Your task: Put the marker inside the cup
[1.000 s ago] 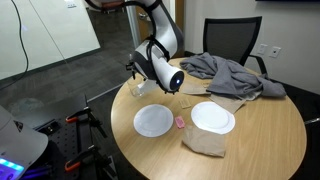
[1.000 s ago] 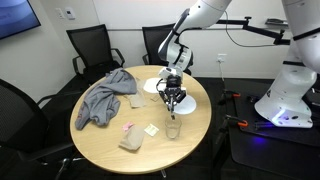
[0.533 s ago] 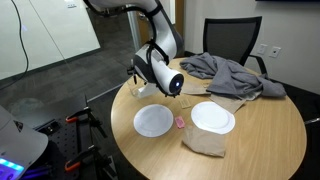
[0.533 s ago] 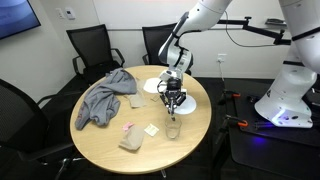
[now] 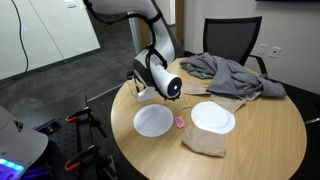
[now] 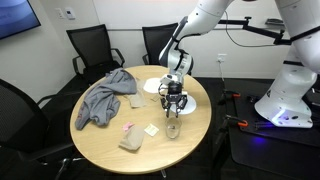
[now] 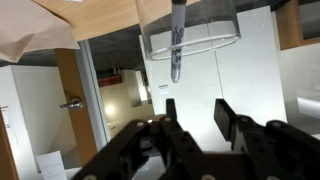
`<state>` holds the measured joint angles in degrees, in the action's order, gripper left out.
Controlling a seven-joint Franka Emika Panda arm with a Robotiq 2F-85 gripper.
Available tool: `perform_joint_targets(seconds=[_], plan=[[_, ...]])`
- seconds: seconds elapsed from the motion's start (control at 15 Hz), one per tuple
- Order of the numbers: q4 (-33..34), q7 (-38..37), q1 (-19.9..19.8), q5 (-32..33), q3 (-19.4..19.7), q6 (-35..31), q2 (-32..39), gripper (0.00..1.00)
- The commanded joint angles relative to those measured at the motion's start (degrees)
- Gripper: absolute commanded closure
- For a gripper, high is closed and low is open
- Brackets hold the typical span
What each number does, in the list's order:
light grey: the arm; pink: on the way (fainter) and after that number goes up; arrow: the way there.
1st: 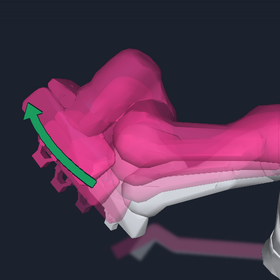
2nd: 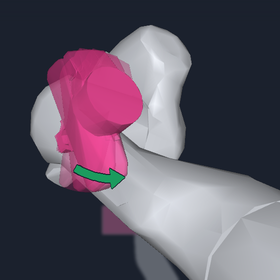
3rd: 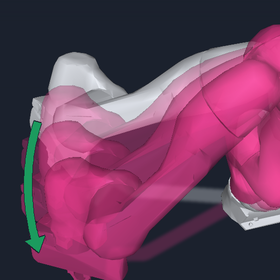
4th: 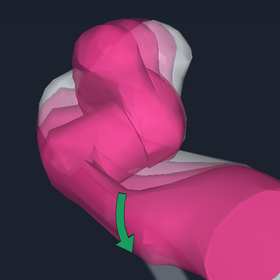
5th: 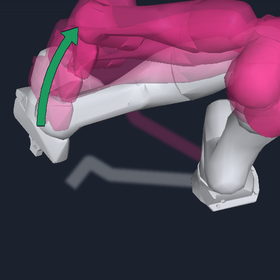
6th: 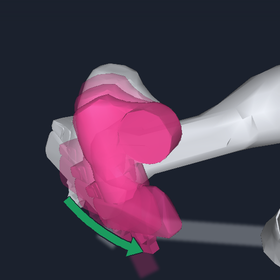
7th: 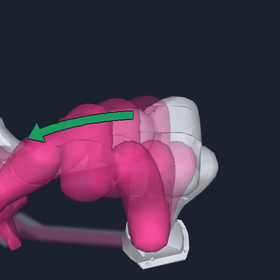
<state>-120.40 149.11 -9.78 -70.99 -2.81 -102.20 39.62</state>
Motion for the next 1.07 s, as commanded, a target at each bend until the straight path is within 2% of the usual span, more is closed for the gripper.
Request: perform_joint_targets(seconds=[0.0, 0.2, 0.27, 0.67, 0.73, 1.0], plan=[[-0.27, 0.0, -2.25, 1.15, -2.64, -1.77, -0.64, 0.23], [-1.63, 0.0, -3.46, 1.06, -4.27, -0.58, -3.01, 0.02], [-2.11, 0.0, -3.67, 0.93, -4.61, -0.35, -3.82, 0.0], [-6.88, -0.2, -3.1, -3.91, -5.22, -1.3, -12.28, 0.0], [-7.33, -0.52, 0.26, -6.28, -1.71, 0.42, -13.92, 0.0], [-10.8, -4.66, 3.1, -14.57, 0.64, -1.19, -20.71, 0.0]])
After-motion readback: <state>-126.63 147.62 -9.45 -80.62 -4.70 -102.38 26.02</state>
